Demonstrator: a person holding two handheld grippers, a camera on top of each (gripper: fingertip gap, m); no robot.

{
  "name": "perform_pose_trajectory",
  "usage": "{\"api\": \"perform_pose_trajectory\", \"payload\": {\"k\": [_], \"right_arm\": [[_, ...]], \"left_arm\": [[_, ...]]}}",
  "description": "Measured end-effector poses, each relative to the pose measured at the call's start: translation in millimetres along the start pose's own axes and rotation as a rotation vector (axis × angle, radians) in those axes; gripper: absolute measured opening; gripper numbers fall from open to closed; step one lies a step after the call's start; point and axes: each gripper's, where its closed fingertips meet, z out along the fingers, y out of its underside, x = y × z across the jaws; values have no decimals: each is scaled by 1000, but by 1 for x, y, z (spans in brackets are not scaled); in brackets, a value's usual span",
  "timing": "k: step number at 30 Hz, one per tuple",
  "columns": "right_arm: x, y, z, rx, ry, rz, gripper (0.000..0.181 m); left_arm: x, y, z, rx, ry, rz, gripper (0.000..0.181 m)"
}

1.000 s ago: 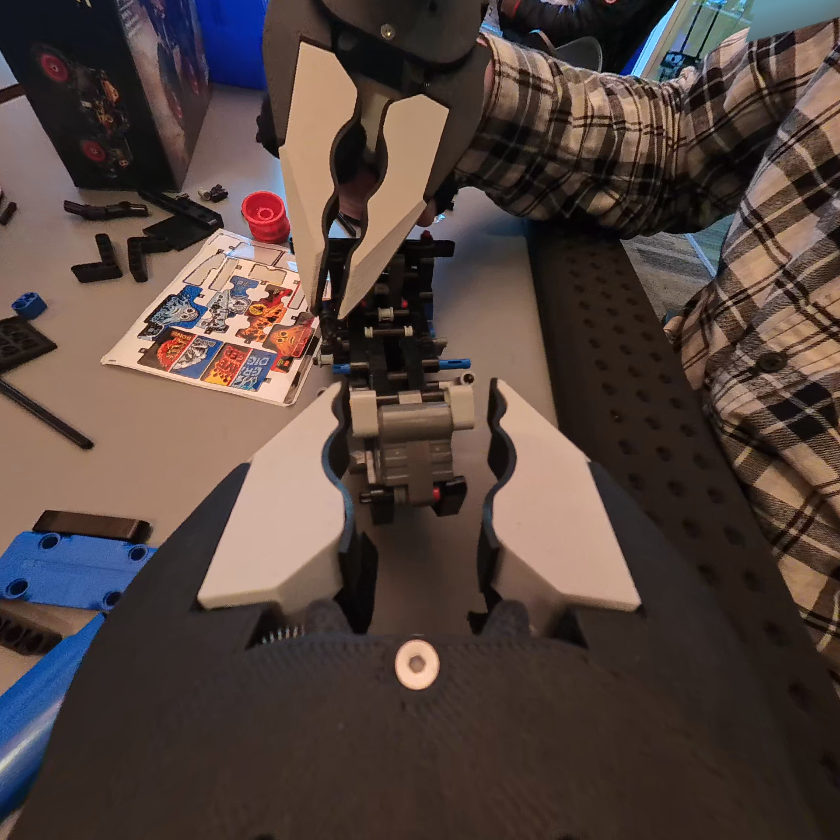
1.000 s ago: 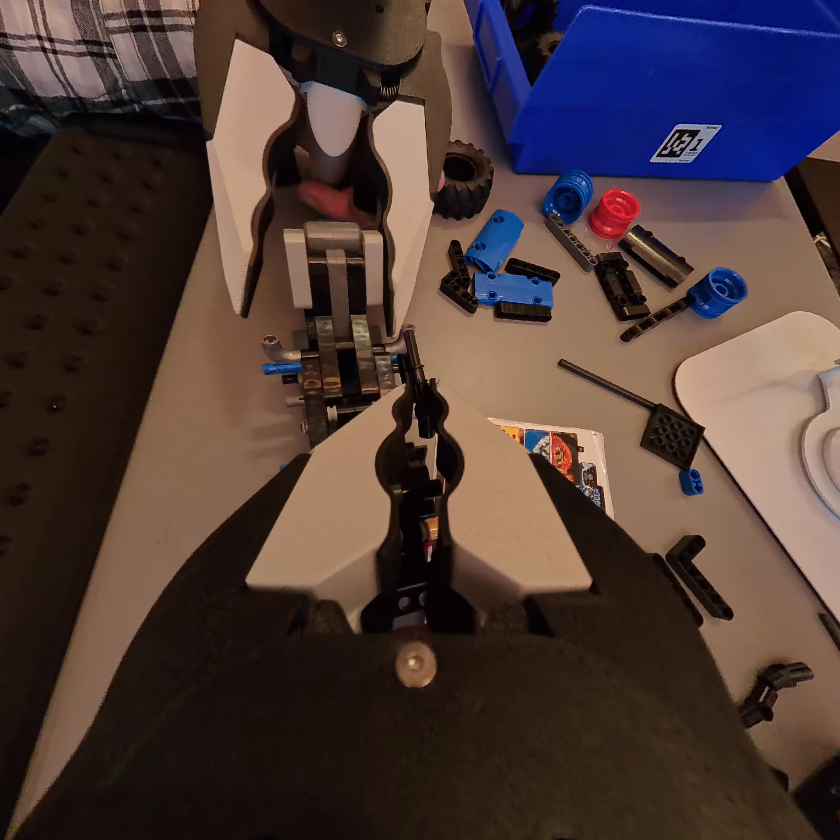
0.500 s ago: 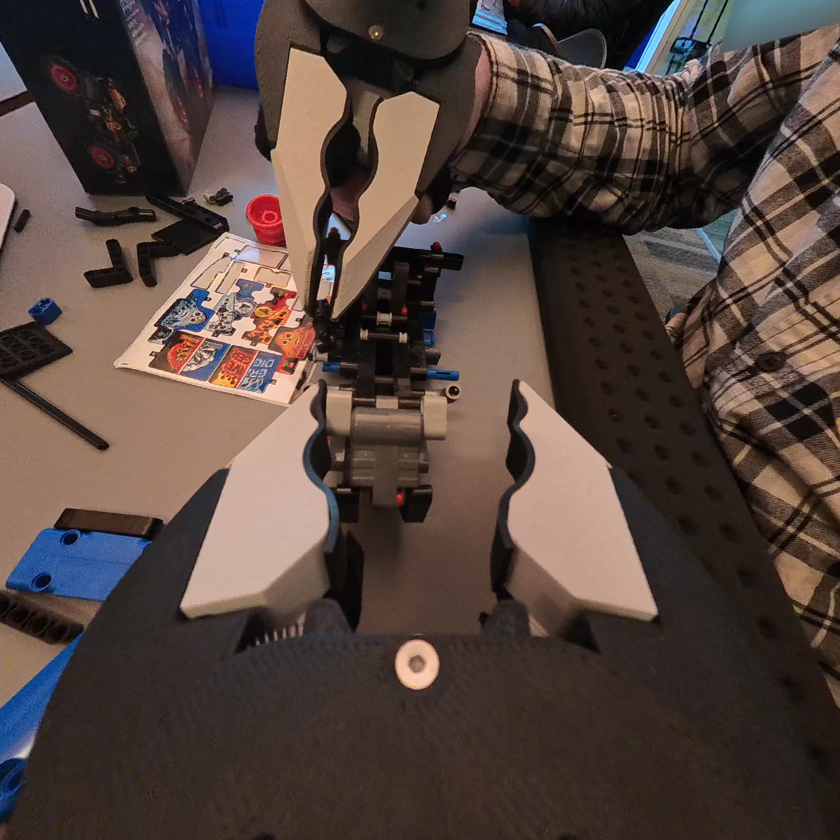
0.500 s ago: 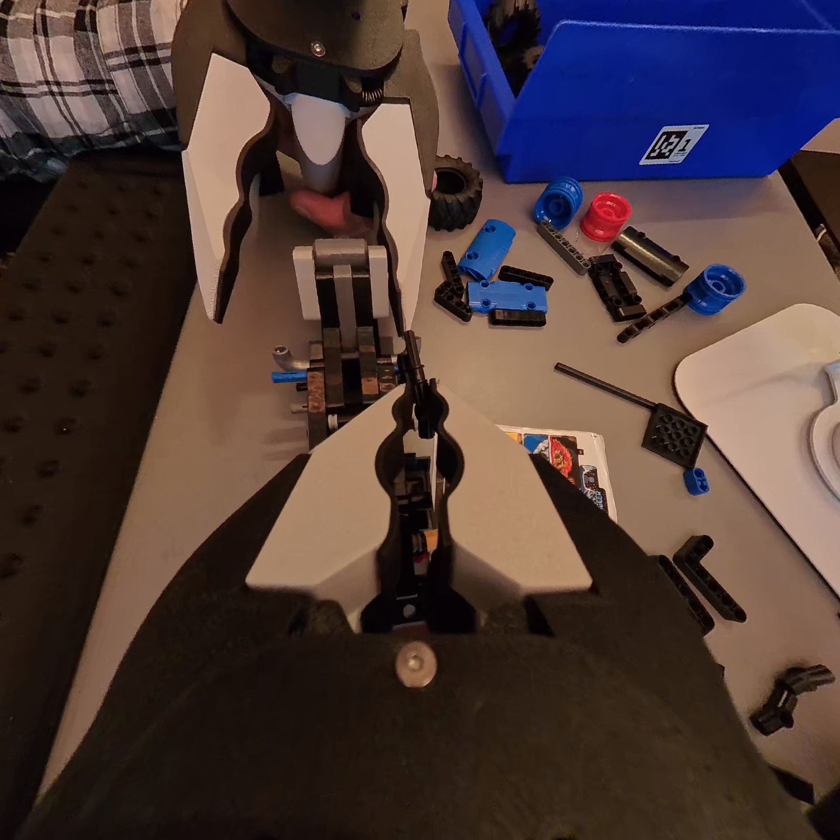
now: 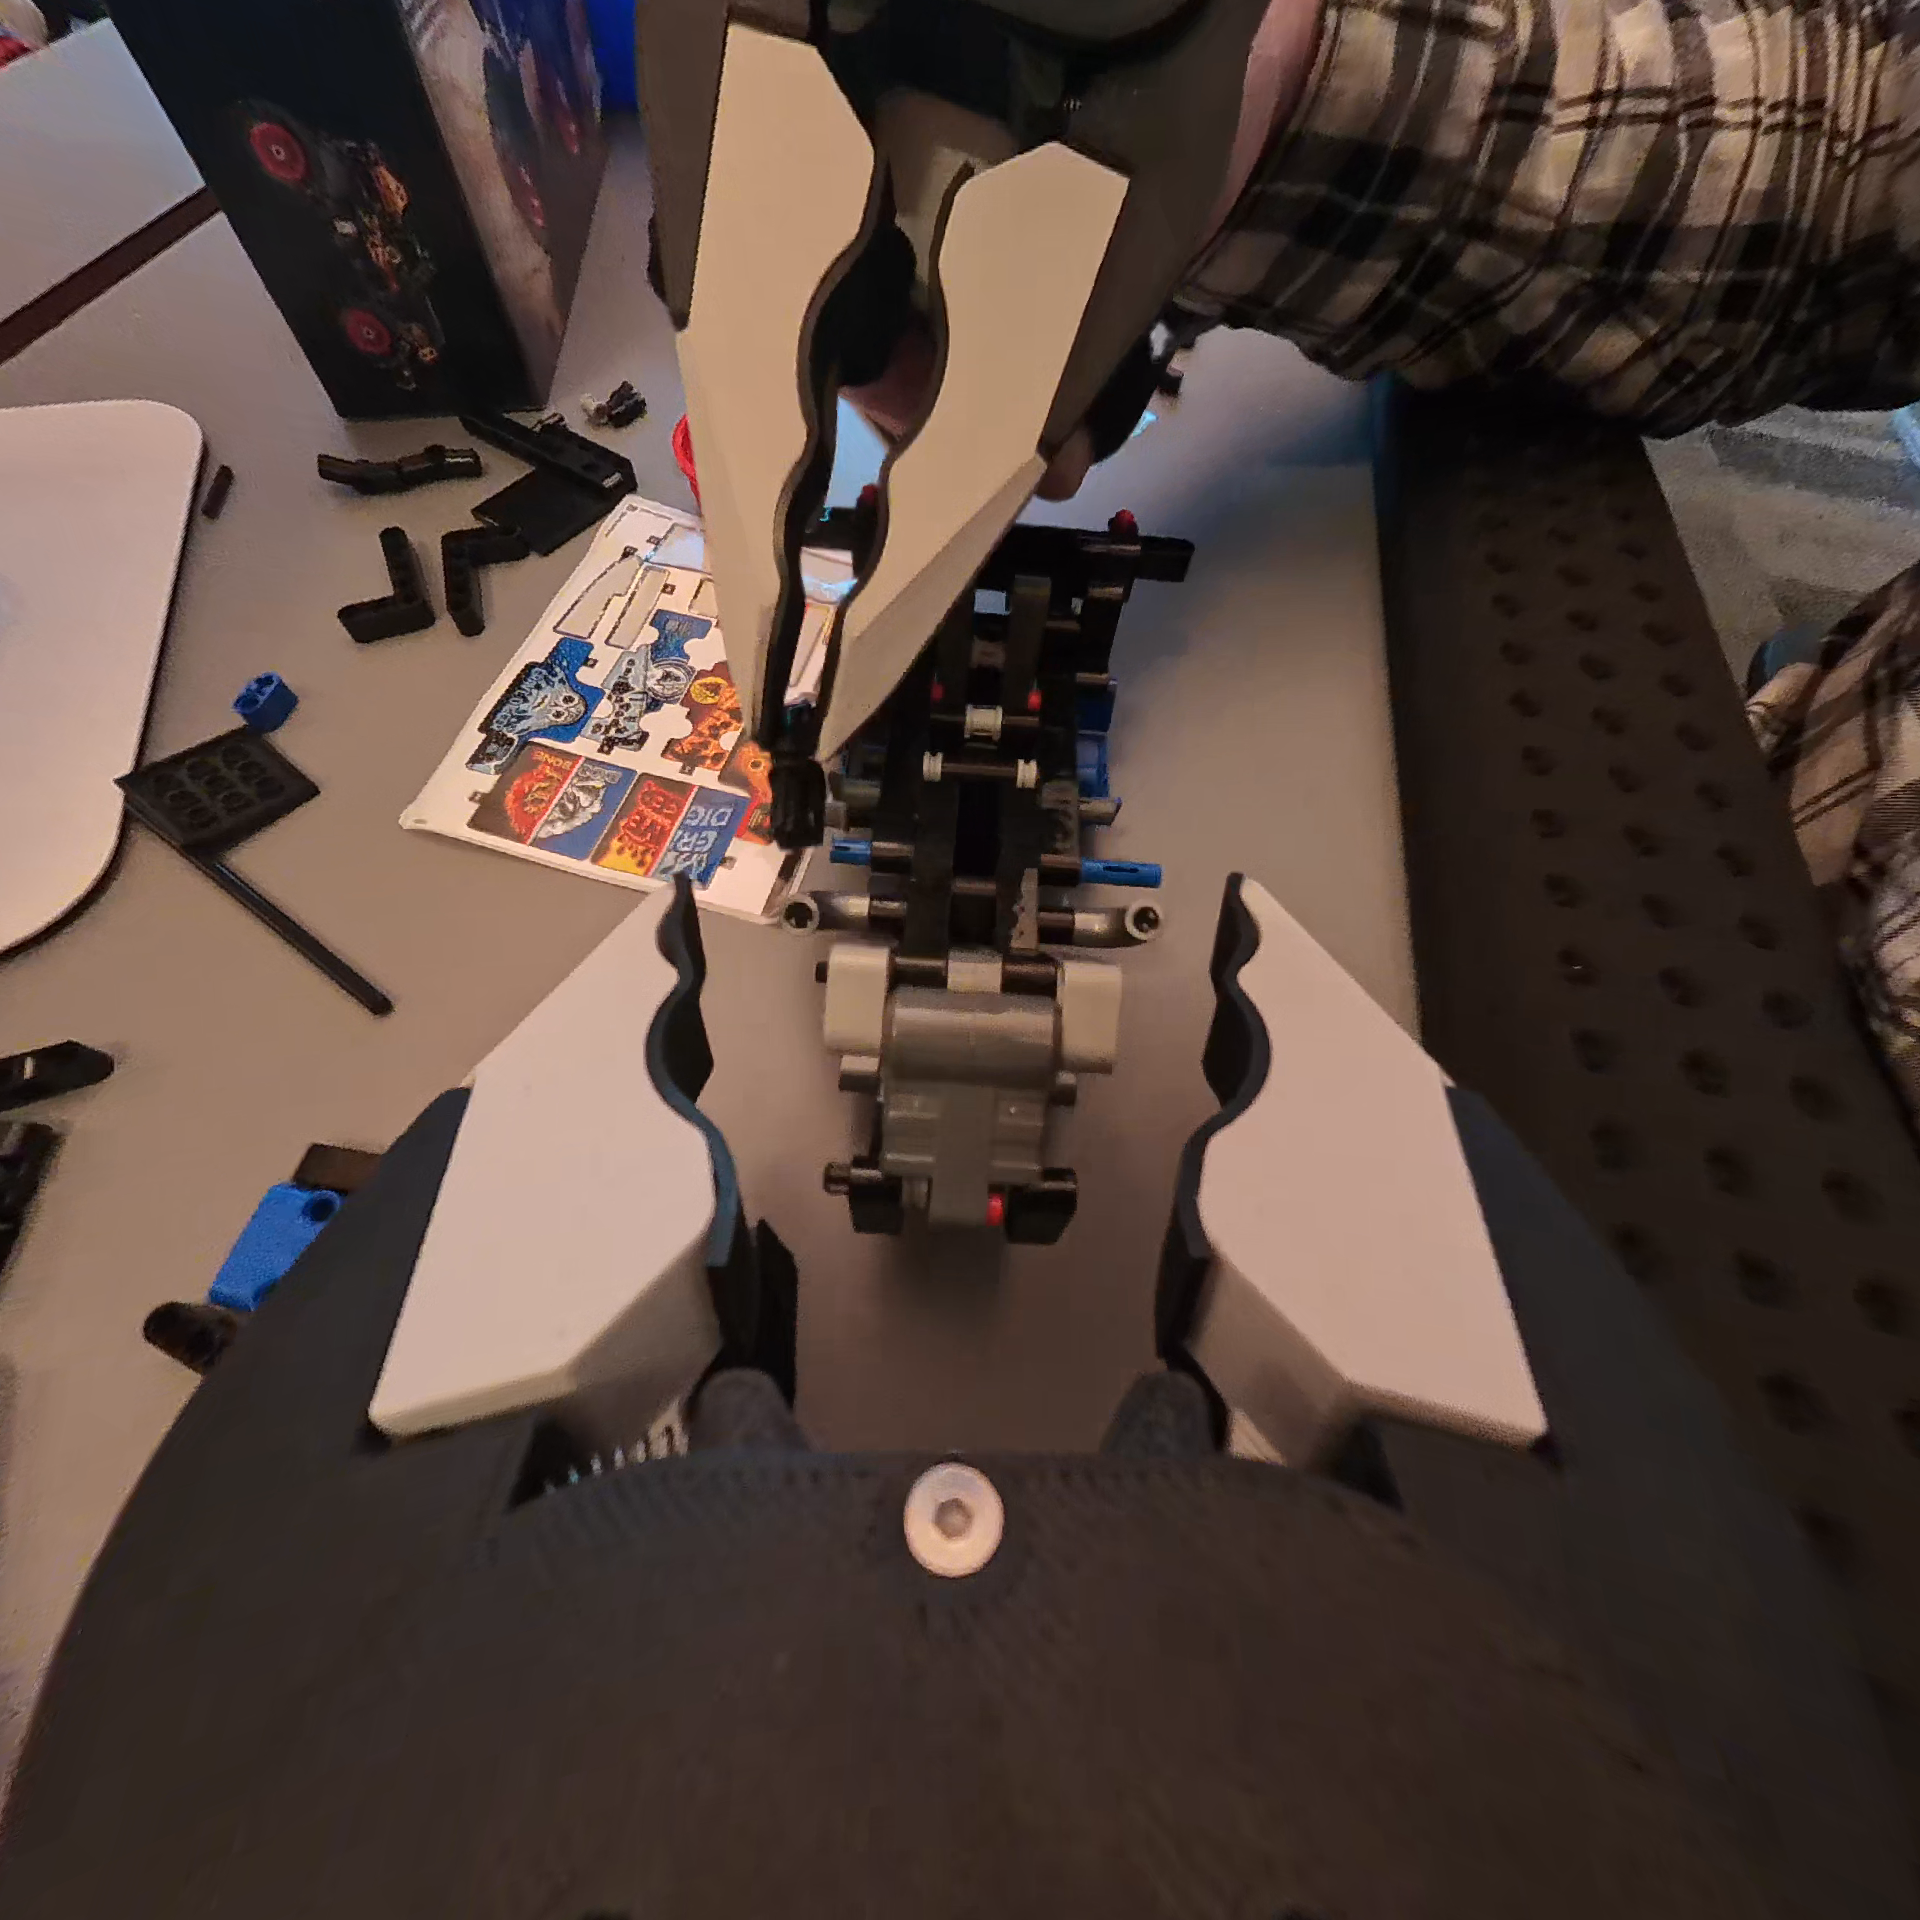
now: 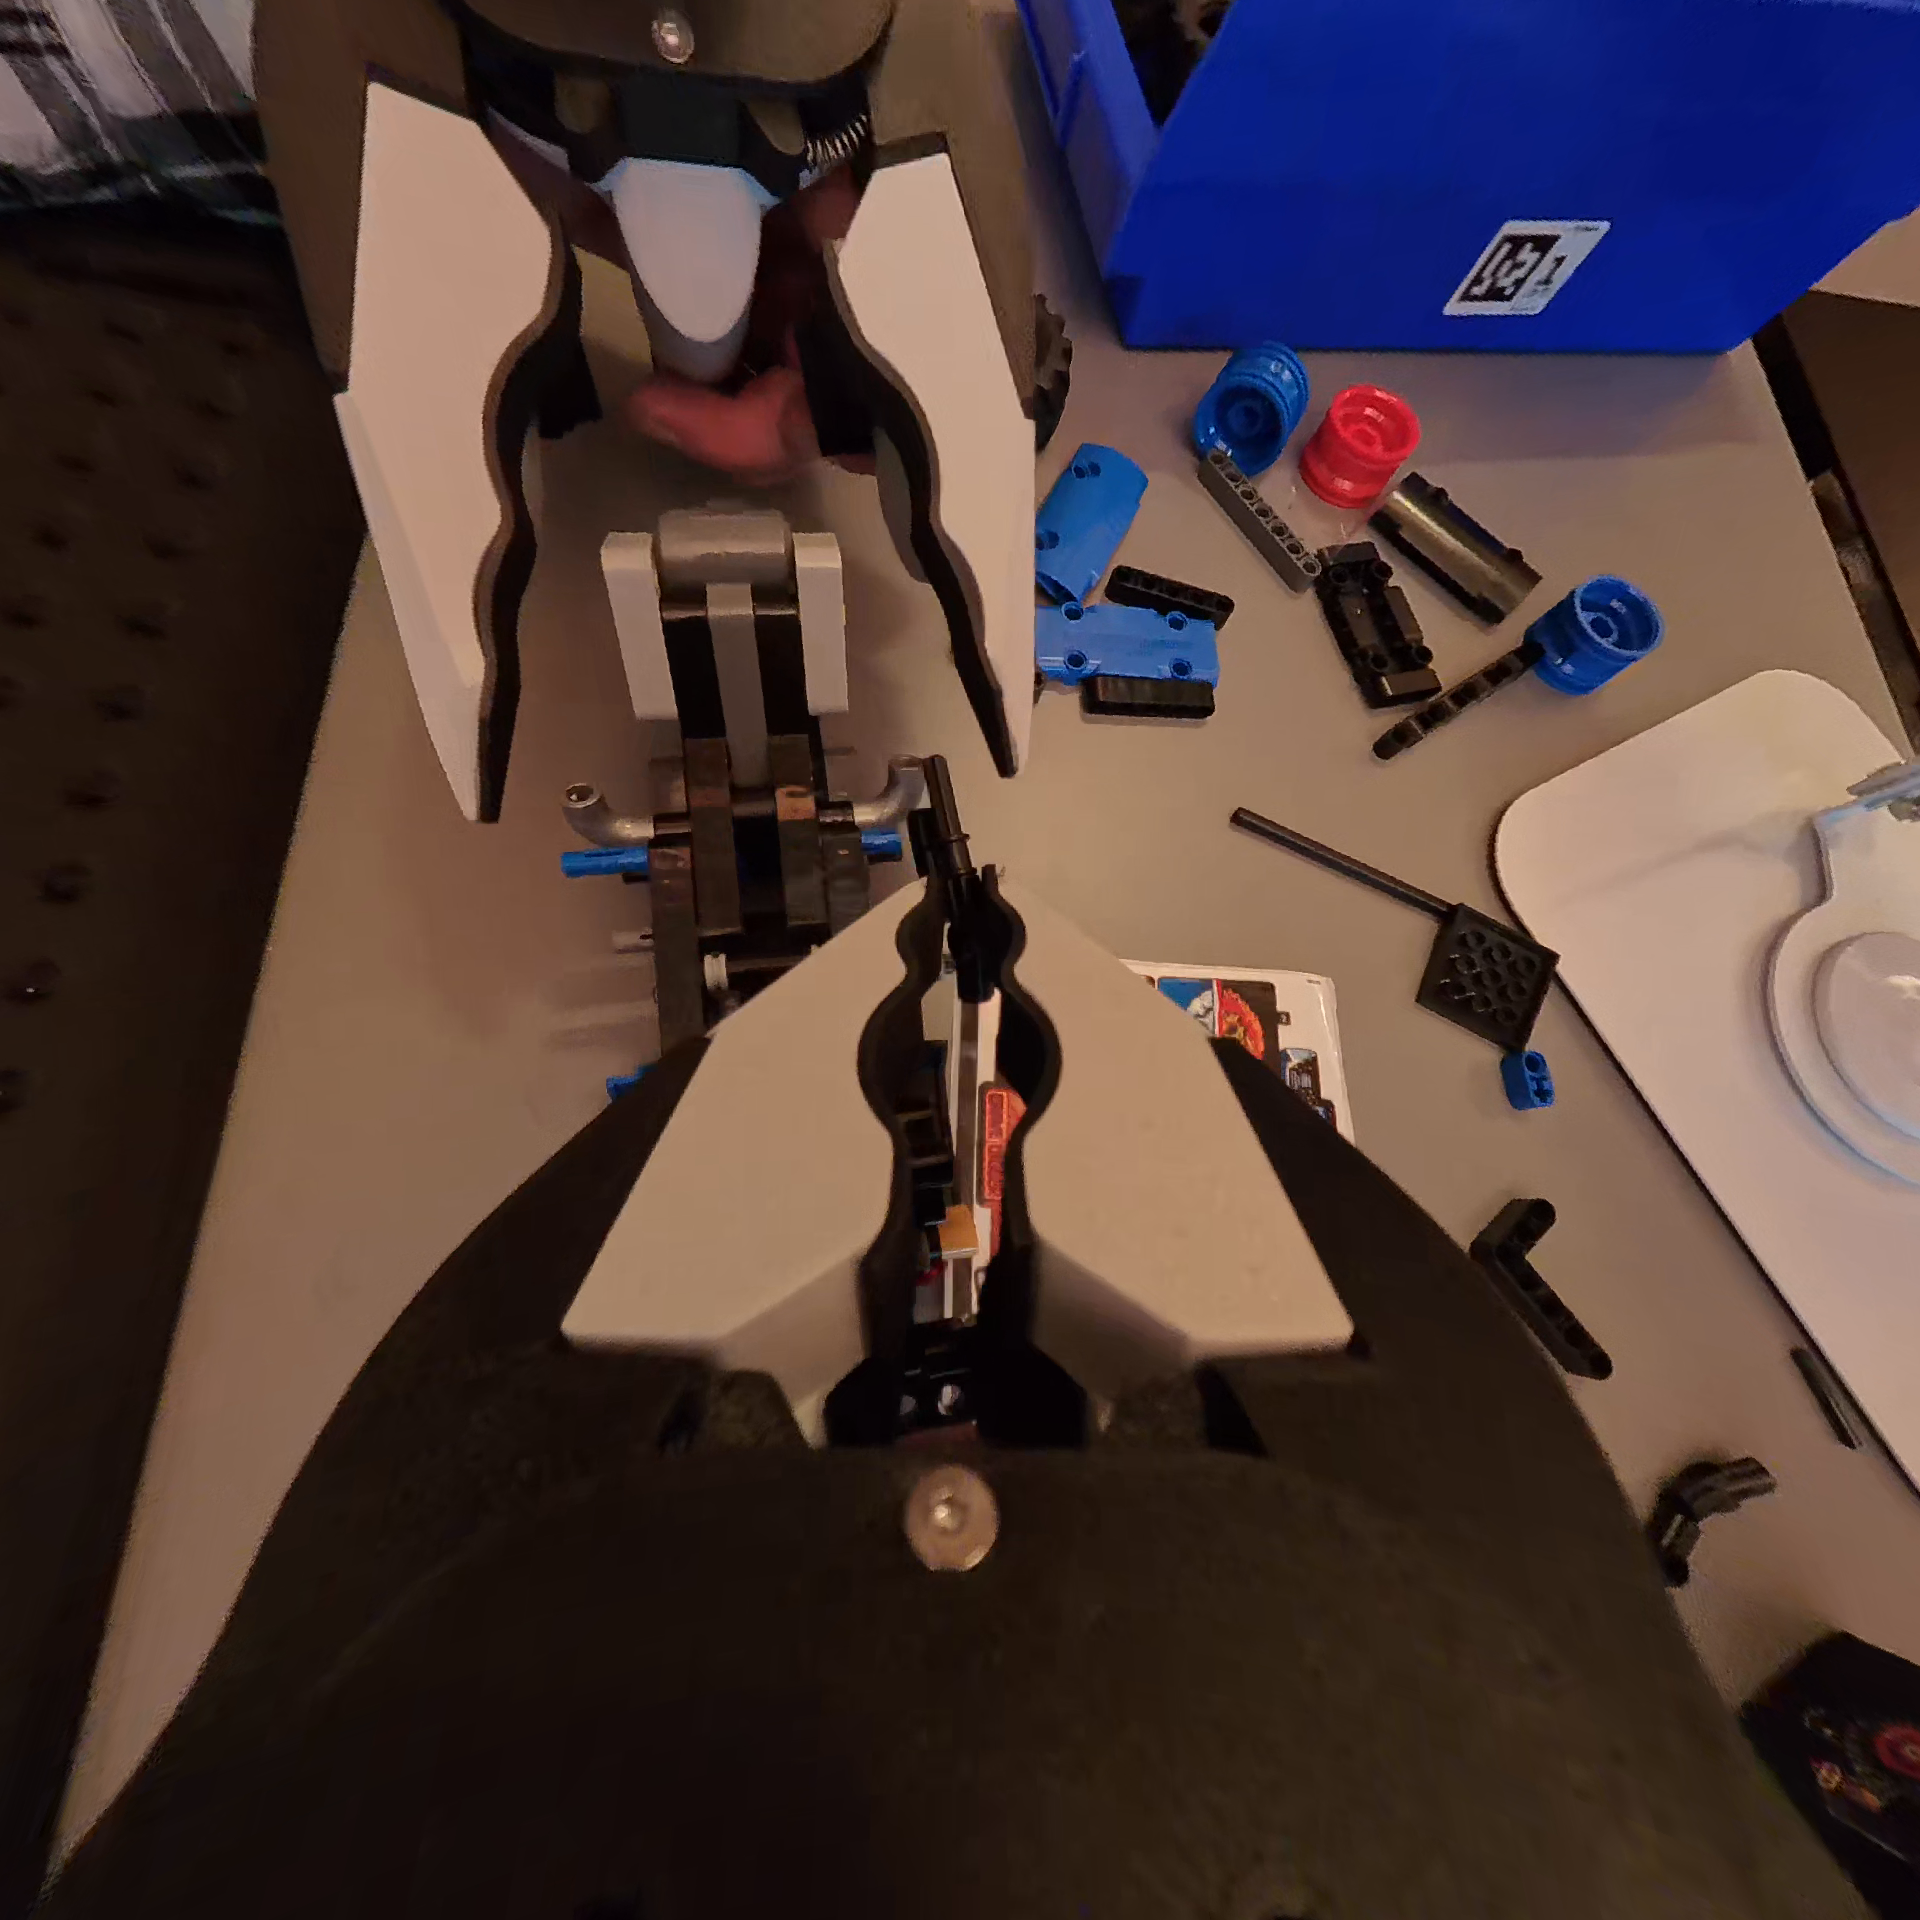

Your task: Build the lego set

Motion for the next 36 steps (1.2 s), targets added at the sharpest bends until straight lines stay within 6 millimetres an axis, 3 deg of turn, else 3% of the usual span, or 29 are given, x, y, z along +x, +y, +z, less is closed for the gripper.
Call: {"api": "perform_pose_trajectory", "payload": {"k": [9,12,36], "right_arm": [[-3,1,2,-61,0,-9,4],[-4,2,2,-82,4,-19,4],[-6,3,3,-97,-27,5,4]], "left_arm": [[0,7,15,-120,-15,91,92],[4,6,17,-119,11,100,84],[6,4,22,-85,33,71,83]]}}
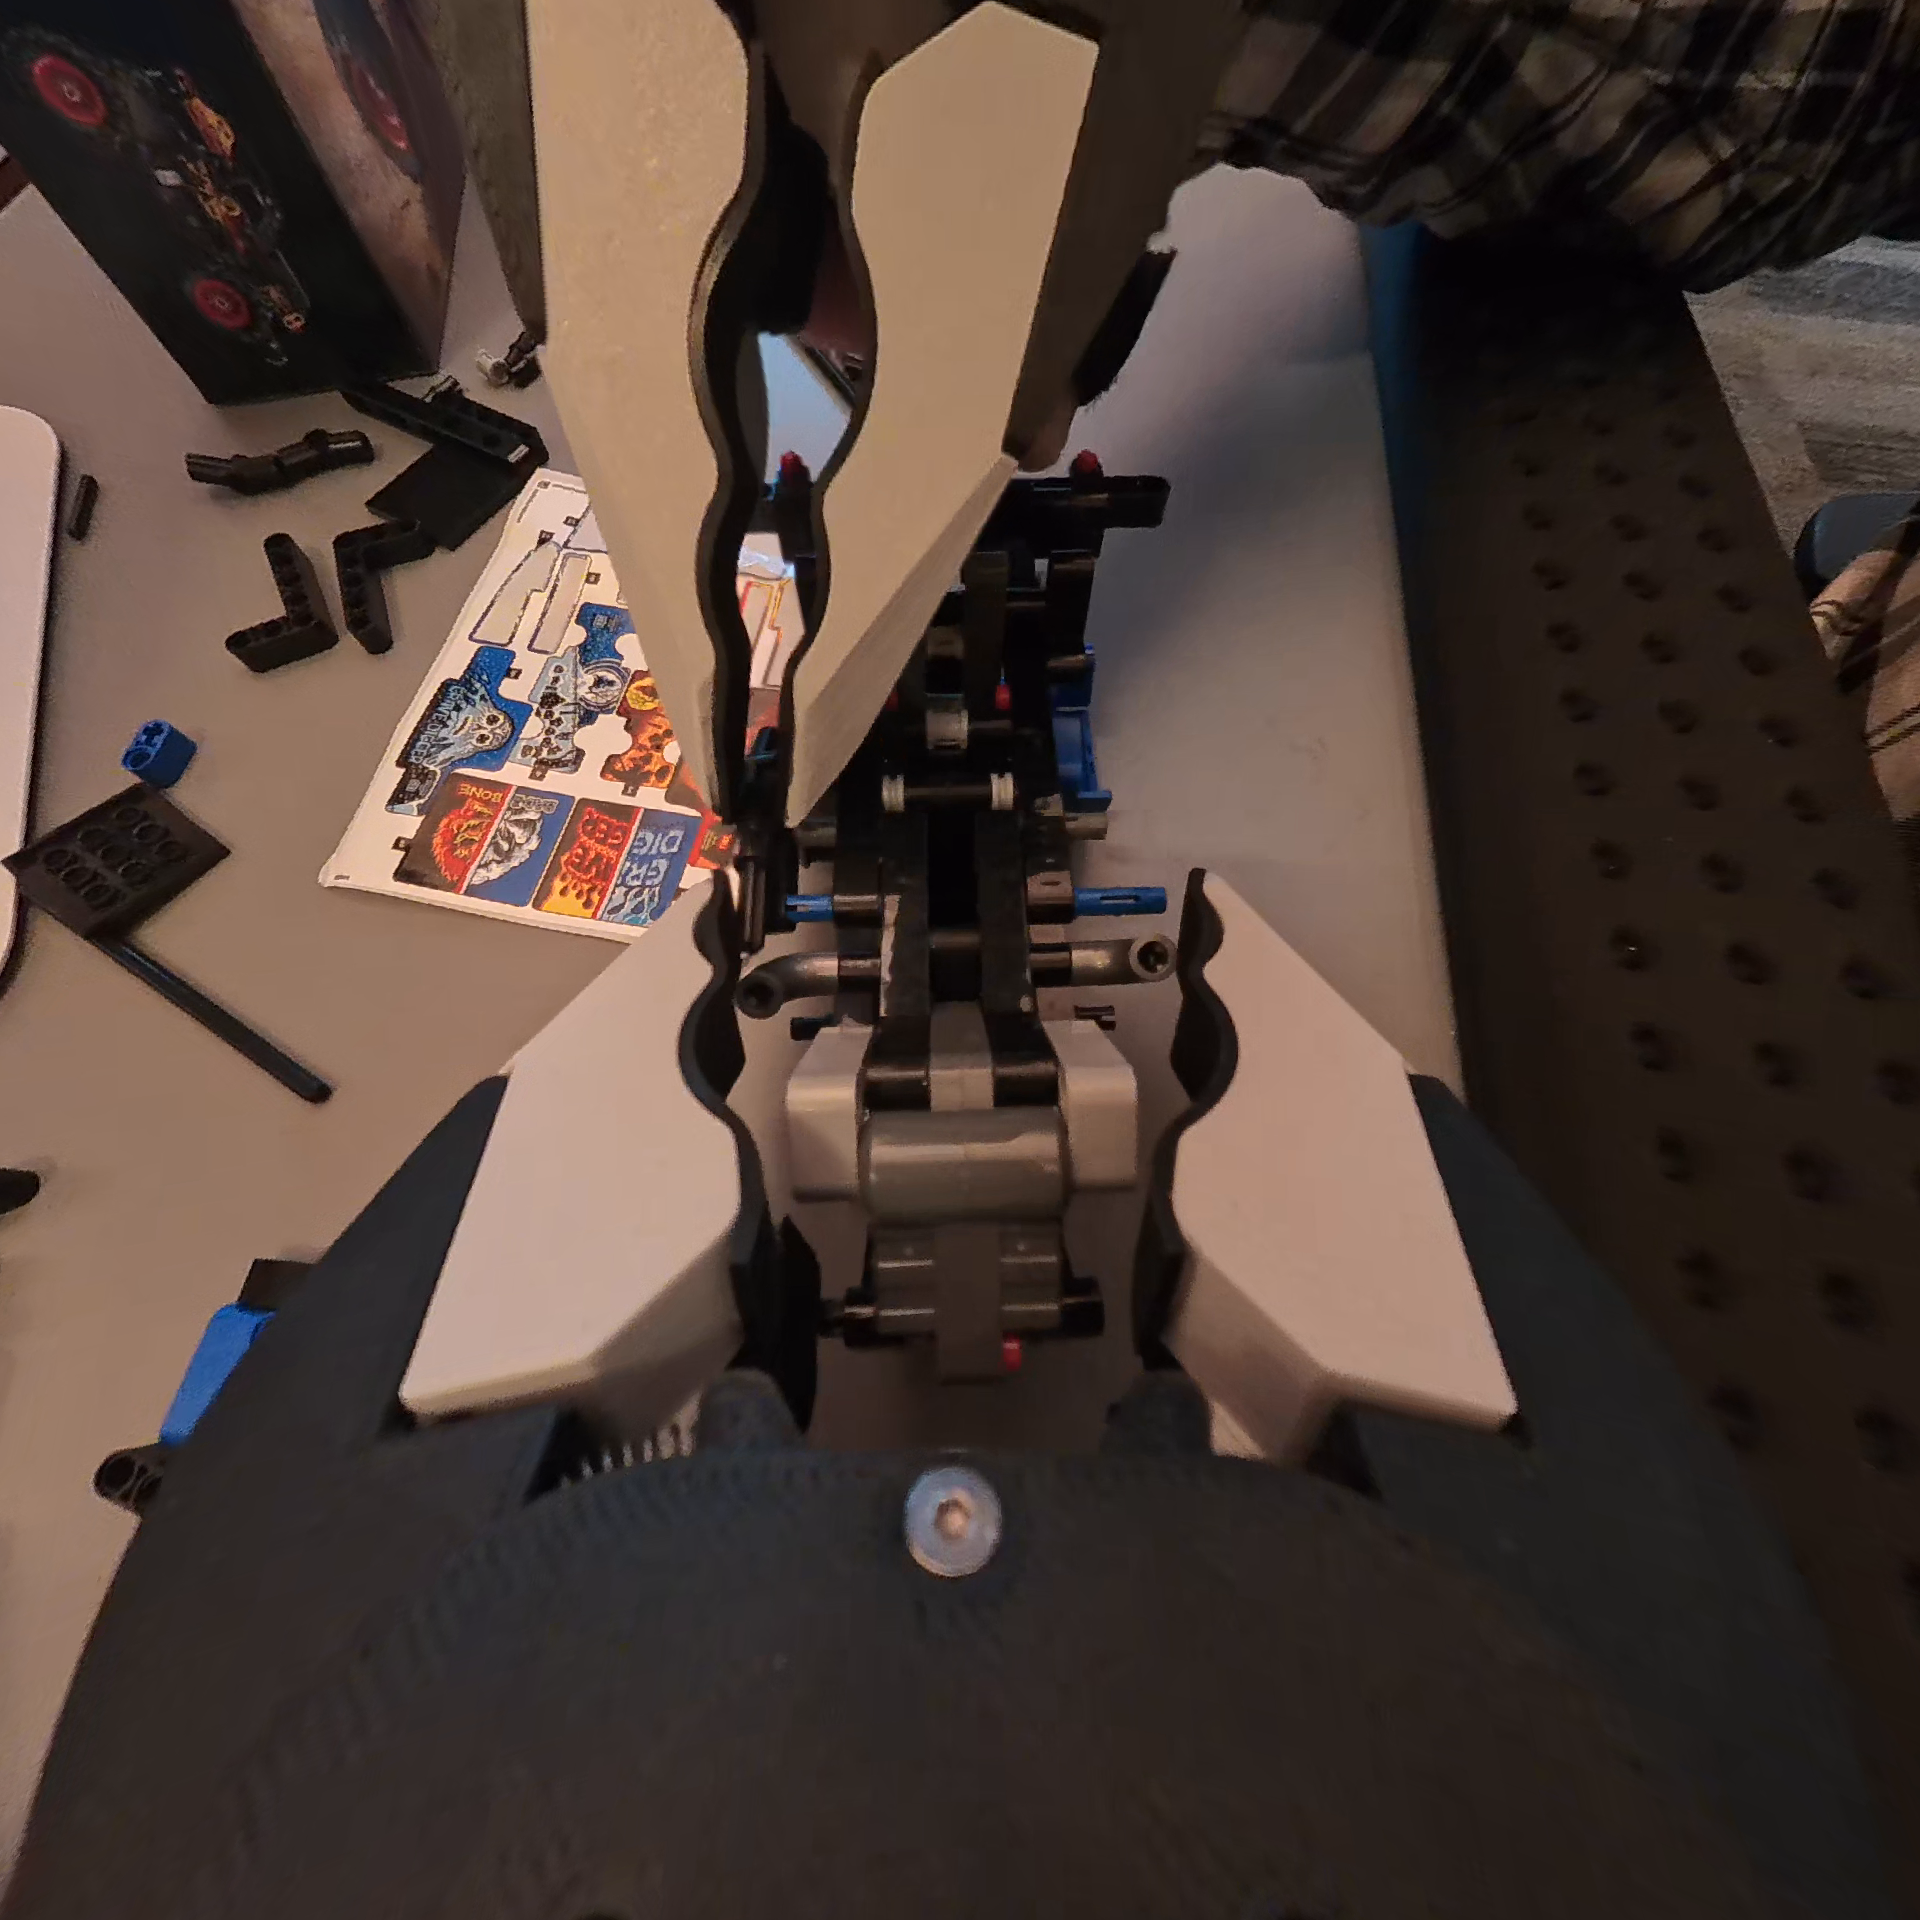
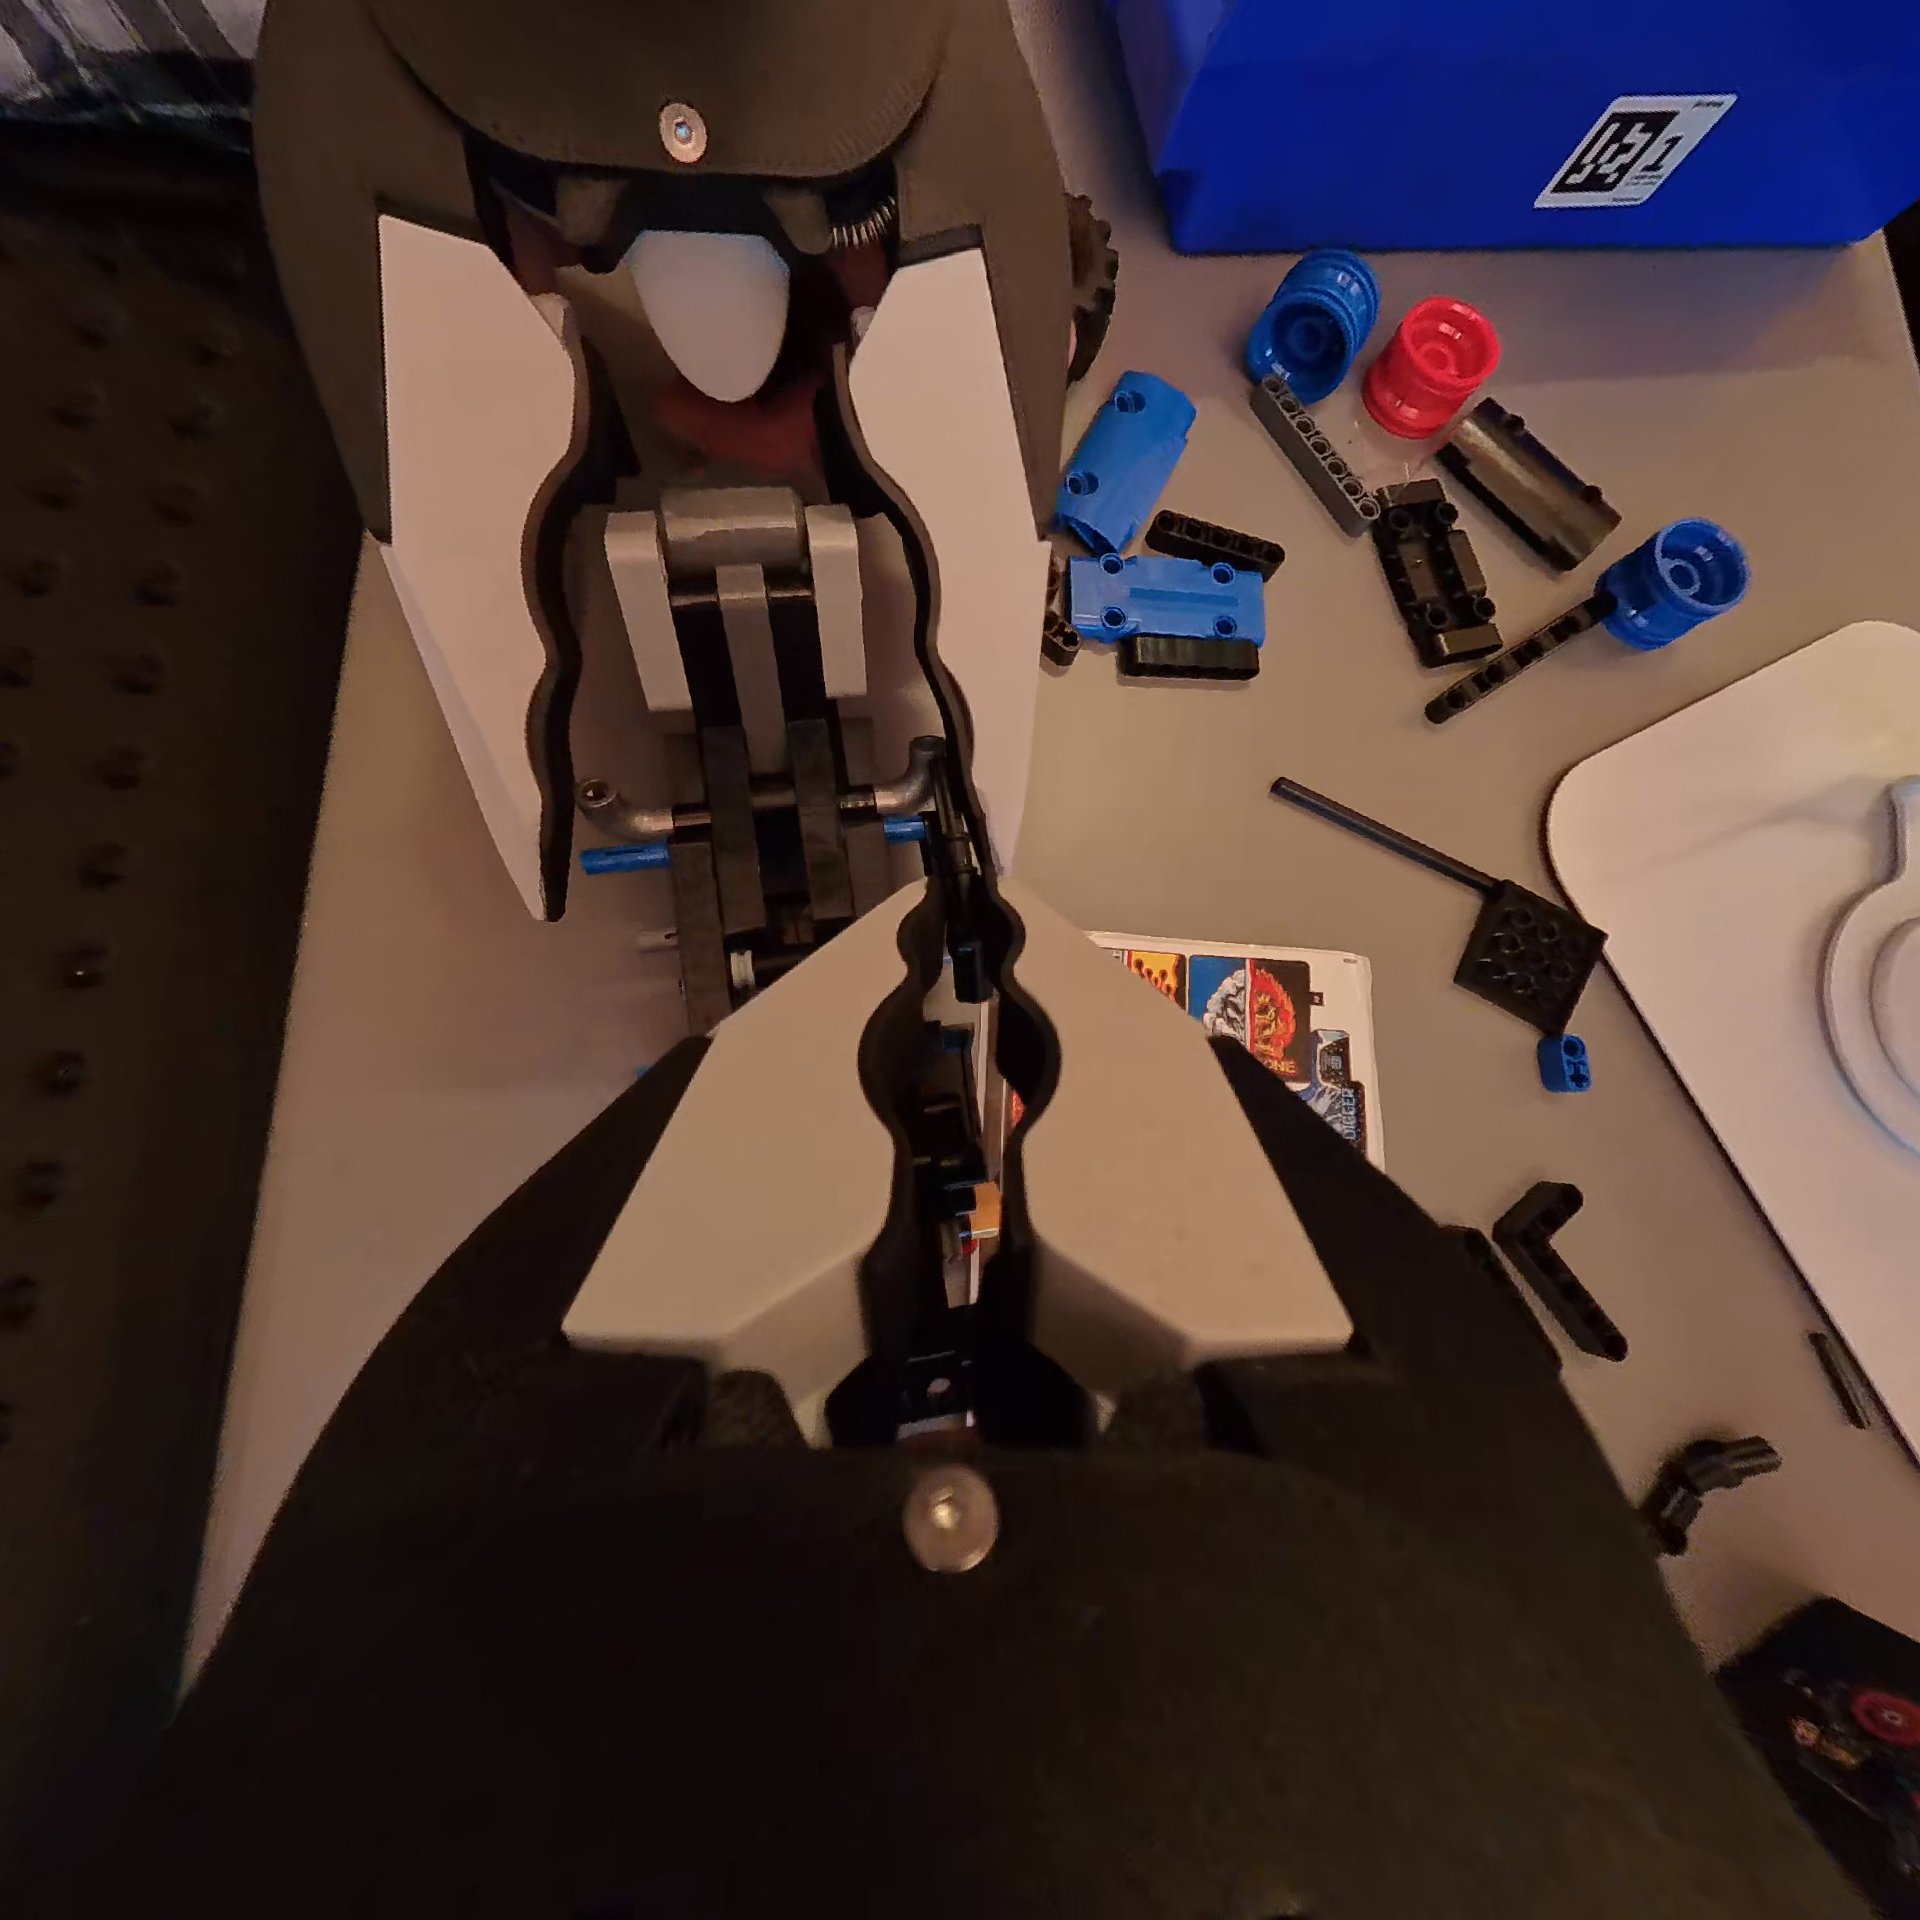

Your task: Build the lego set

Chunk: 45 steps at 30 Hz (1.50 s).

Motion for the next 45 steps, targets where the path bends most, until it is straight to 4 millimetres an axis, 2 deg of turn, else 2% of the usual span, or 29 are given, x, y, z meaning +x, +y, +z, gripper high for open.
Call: {"api": "perform_pose_trajectory", "payload": {"k": [11,45], "right_arm": [[0,-4,-2,82,-37,53,4],[-2,-1,1,46,-76,88,4]], "left_arm": [[0,-1,0,9,2,0,82],[2,0,-2,4,15,-1,77]]}}
